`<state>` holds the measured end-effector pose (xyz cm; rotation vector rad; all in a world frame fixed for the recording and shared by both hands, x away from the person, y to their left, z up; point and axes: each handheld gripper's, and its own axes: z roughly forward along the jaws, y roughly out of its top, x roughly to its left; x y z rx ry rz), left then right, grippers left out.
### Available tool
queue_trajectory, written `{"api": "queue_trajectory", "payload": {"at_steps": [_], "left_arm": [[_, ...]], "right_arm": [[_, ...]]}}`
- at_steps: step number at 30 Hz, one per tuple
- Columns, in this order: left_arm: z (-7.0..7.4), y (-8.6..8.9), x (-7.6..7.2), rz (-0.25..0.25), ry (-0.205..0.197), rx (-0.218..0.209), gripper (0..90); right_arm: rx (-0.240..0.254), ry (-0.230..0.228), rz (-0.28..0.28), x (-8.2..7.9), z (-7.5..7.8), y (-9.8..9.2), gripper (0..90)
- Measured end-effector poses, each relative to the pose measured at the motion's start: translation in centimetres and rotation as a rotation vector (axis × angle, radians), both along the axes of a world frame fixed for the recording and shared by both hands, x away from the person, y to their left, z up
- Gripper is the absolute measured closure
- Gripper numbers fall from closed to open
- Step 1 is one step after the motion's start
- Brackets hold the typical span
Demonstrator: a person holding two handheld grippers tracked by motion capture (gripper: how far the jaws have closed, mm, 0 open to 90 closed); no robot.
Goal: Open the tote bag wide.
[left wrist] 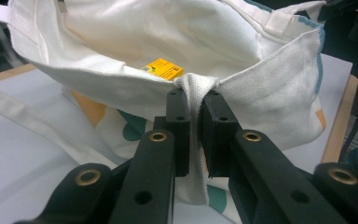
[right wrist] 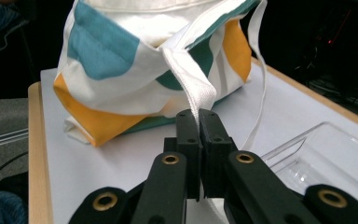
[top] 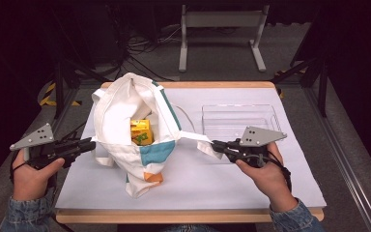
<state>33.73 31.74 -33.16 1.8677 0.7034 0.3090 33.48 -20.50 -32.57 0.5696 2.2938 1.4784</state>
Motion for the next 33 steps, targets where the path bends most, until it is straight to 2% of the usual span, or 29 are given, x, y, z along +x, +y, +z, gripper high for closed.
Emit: {"api": "queue_trajectory", "payload": {"at_steps": [14,24,29,33], "left_arm": [[-0.3,-0.2,0.1,-0.027,0.026,0.028,82.3],[-0.5,-0.5,0.2,-0.041,0.035,0.051,82.2],[-0.6,-0.5,0.3,-0.048,0.038,0.065,82.2],[-0.6,-0.9,0.2,-0.06,0.04,0.056,82.2]], "right_arm": [[-0.063,0.104,0.018,0.2,-3.6,0.5,87.6],[-0.113,0.191,0.019,1.1,-7.0,0.9,87.6],[-0.136,0.216,0.019,1.5,-7.9,1.1,87.6],[-0.143,0.224,0.025,1.6,-8.2,1.3,87.5]]}}
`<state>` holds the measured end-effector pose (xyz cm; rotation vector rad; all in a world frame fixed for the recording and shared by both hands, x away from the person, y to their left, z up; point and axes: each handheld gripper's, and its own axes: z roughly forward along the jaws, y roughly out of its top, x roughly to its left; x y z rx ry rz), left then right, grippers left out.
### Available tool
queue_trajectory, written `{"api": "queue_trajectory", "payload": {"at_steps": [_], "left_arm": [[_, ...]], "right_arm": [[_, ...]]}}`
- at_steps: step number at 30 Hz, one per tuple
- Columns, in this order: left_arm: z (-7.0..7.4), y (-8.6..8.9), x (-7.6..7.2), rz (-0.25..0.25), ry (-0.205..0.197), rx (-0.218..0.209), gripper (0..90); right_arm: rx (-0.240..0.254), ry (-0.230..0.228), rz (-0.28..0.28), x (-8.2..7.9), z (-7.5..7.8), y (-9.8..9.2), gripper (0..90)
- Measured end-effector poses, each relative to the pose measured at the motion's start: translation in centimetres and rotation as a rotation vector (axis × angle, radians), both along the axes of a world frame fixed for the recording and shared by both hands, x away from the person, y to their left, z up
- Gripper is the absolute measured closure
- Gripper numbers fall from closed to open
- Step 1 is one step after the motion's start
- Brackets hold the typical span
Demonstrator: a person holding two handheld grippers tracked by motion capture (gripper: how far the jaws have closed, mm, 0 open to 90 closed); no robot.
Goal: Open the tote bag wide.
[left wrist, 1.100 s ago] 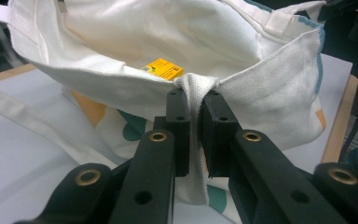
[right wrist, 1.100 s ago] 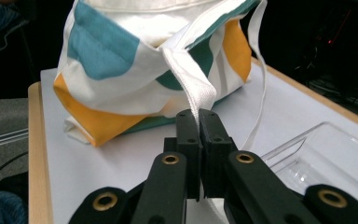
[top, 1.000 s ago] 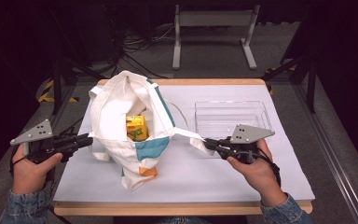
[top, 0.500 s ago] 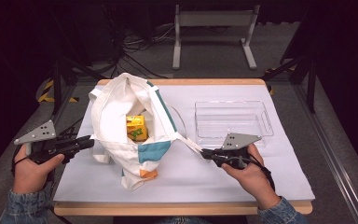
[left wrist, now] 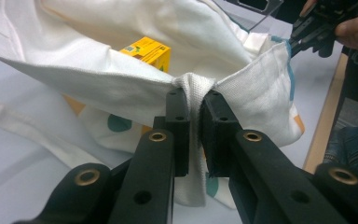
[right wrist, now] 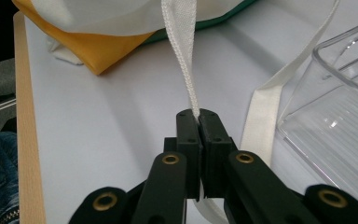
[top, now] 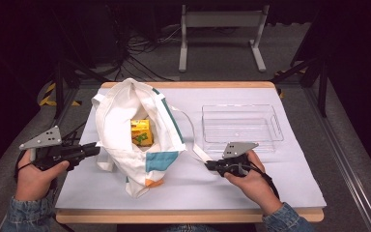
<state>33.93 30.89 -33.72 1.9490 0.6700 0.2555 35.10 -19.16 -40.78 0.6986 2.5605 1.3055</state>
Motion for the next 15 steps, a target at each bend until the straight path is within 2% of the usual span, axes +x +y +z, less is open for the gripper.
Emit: {"api": "queue_trajectory", "payload": {"at_steps": [5,7,8,9,13,14,15], "left_arm": [[0.2,-0.7,-0.2,-0.001,-0.013,0.017,82.1],[0.3,-0.8,-0.3,-0.005,-0.014,0.013,82.1],[0.3,-0.9,-0.4,-0.007,-0.013,0.011,82.1],[0.3,-1.0,-0.4,-0.009,-0.016,0.013,82.1],[0.4,-1.5,-0.4,-0.021,-0.017,0.016,82.1],[0.4,-1.6,-0.4,-0.025,-0.022,0.021,82.0],[0.4,-1.6,-0.4,-0.023,-0.02,0.021,81.9]], "right_arm": [[0.024,-0.011,0.009,0.1,0.6,0.2,85.0],[0.059,-0.02,0.011,0.2,1.3,0.3,73.3],[0.059,-0.02,0.011,0.2,1.3,0.3,73.3],[0.075,-0.032,0.019,0.3,1.8,0.4,64.4],[0.126,-0.05,0.029,0.4,3.1,0.7,55.2],[0.158,-0.066,0.039,0.6,4.1,1.1,50.3],[0.169,-0.079,0.041,0.8,4.7,1.4,49.2]]}}
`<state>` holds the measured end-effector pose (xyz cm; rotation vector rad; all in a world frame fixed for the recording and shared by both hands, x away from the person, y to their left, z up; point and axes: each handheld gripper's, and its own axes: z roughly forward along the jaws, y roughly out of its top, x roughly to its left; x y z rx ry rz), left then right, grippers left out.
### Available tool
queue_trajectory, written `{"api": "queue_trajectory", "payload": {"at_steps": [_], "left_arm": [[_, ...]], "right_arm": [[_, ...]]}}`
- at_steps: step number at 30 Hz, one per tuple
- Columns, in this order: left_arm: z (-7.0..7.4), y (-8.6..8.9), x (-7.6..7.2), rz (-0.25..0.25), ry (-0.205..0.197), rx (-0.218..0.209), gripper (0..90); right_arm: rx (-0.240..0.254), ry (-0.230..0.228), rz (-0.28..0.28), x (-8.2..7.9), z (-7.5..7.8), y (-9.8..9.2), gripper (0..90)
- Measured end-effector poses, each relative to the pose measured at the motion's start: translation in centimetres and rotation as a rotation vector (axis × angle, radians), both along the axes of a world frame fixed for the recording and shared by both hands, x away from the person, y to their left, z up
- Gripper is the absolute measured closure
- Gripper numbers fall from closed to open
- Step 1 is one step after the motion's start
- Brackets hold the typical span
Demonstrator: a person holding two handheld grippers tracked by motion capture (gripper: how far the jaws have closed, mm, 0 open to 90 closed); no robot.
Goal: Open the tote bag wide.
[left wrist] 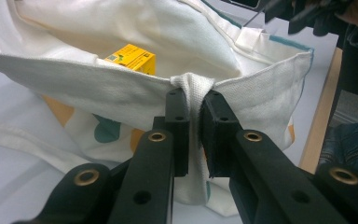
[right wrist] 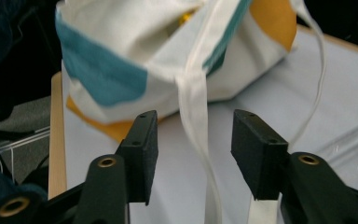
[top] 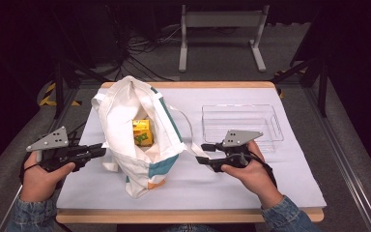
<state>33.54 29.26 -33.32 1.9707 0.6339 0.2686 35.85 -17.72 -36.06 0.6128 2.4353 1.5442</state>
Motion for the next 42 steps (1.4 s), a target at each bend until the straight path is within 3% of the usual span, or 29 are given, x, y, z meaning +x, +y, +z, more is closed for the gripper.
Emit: {"api": "queue_trajectory", "payload": {"at_steps": [1,4,10,16,19,23,24,27,32,36,42], "left_arm": [[0.0,0.0,0.0,0.0,0.0,0.0,81.9],[-0.1,0.0,0.0,-0.002,0.003,-0.003,81.7],[-0.2,0.2,0.0,-0.012,0.015,-0.008,81.4],[-0.4,0.2,0.1,-0.016,0.022,-0.017,80.9],[-0.4,0.2,0.1,-0.017,0.027,-0.017,80.3],[-0.5,0.1,0.1,-0.017,0.022,-0.013,80.3],[-0.5,0.1,0.1,-0.016,0.022,-0.012,80.3],[-0.6,0.2,-0.1,-0.009,0.029,-0.009,80.0],[-0.7,0.6,-0.1,0.0,0.04,-0.018,78.0],[-0.6,0.8,-0.1,0.02,0.045,-0.047,66.8],[0.2,1.6,-0.4,0.104,0.042,-0.102,46.6]], "right_arm": [[0.0,0.0,0.0,0.0,0.0,0.0,49.2],[0.033,-0.045,-0.001,0.7,2.0,1.7,45.8],[0.059,-0.07,-0.03,2.5,3.0,4.4,41.5],[0.045,-0.076,-0.088,4.7,2.1,6.4,36.7],[0.081,-0.055,-0.095,5.6,1.5,7.3,31.7],[0.072,-0.031,-0.086,6.2,0.9,8.4,31.4],[0.062,-0.028,-0.084,6.3,0.7,8.7,34.5],[-0.001,-0.033,-0.063,6.5,0.5,9.2,55.7],[0.004,-0.043,-0.036,6.2,0.8,9.1,82.3],[-0.016,-0.071,-0.039,5.7,1.0,9.1,85.7],[-0.031,-0.102,-0.048,5.2,1.0,9.0,85.9]]}}
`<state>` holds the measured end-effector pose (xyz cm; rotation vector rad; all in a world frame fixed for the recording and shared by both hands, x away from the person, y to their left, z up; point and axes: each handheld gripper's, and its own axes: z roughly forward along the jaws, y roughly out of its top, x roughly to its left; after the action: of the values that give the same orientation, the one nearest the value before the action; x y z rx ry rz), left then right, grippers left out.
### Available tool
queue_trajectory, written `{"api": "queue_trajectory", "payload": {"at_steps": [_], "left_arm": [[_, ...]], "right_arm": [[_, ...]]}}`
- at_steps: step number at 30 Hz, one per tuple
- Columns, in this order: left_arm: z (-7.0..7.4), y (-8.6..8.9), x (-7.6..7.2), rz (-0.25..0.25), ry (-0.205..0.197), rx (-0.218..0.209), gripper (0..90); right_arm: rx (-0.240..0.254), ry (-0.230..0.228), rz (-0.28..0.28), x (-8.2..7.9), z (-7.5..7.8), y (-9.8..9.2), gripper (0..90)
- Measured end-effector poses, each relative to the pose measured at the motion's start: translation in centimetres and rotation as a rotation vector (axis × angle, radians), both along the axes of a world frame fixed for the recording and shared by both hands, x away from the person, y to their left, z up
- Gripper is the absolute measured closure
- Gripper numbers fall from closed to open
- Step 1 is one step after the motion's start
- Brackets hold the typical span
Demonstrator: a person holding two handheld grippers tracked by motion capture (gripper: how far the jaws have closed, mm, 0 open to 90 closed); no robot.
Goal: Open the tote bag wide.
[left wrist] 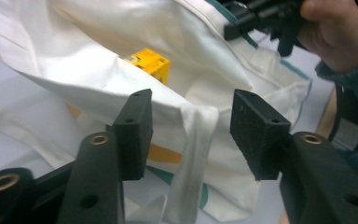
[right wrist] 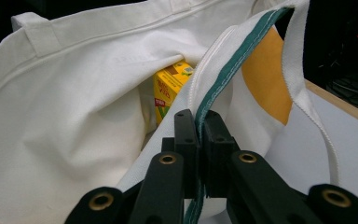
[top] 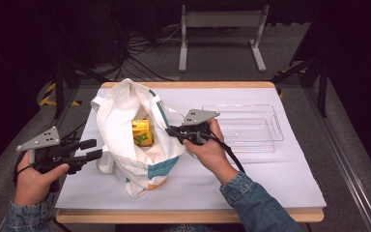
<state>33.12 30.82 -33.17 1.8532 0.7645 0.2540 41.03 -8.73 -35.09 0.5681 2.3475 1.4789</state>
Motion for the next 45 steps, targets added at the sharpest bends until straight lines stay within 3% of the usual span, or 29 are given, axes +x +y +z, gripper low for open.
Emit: {"api": "queue_trajectory", "payload": {"at_steps": [1,2,7,9,13,15,18,21,23,28,29,30,32,35,41,45], "left_arm": [[0.1,0.1,0.2,0.043,0.005,-0.019,46.6],[0.1,0.1,0.3,0.083,0.015,-0.033,40.2],[0.4,-0.5,1.7,0.268,0.009,-0.016,30.4],[0.6,-0.9,2.3,0.297,0.003,-0.032,26.4],[0.0,-1.4,3.4,0.33,0.01,-0.002,23.4],[-0.6,-1.6,4.1,0.329,0.028,-0.013,23.2],[-1.4,-2.2,5.0,0.326,0.053,0.017,23.3],[-1.9,-2.5,5.5,0.293,0.067,0.01,29.0],[-2.1,-2.4,5.7,0.29,0.053,0.025,38.5],[-2.4,-1.9,5.7,0.248,0.019,0.012,80.5],[-2.3,-1.7,5.7,0.234,0.003,0.011,80.5],[-2.1,-1.5,5.5,0.216,-0.032,0.006,88.2],[-1.8,-1.4,5.3,0.192,-0.053,-0.02,88.8],[-1.5,-1.2,5.0,0.177,-0.078,-0.02,89.1],[-0.7,-0.9,4.5,0.163,-0.139,0.064,89.3],[0.0,0.0,4.0,0.151,-0.167,0.076,89.3]], "right_arm": [[0.0,0.0,0.0,-0.1,0.0,0.0,85.9],[0.002,-0.002,0.0,-0.1,0.0,0.0,85.9],[-0.01,-0.016,-0.004,-0.4,-0.1,0.0,85.8],[-0.014,-0.021,-0.006,-0.5,-0.2,0.0,85.7],[-0.01,-0.025,-0.008,-0.5,-0.1,-0.1,85.7],[-0.009,-0.024,-0.007,-0.5,-0.1,-0.2,85.7],[-0.004,-0.022,-0.011,-0.5,-0.2,-0.4,85.6],[0.001,-0.022,-0.01,-0.5,-0.3,-0.4,85.6],[0.003,-0.026,-0.009,-0.5,-0.2,-0.4,85.6],[0.01,-0.029,-0.01,-0.5,-0.2,-0.5,85.6],[0.01,-0.029,-0.01,-0.5,-0.2,-0.5,85.6],[0.012,-0.032,-0.012,-0.5,-0.2,-0.6,85.6],[0.014,-0.035,-0.015,-0.5,-0.2,-0.7,85.5],[0.022,-0.034,-0.017,-0.5,-0.2,-1.0,85.5],[0.034,-0.032,-0.032,-0.4,-0.4,-1.8,85.5],[0.037,-0.036,-0.041,-0.4,-0.4,-2.2,85.5]]}}
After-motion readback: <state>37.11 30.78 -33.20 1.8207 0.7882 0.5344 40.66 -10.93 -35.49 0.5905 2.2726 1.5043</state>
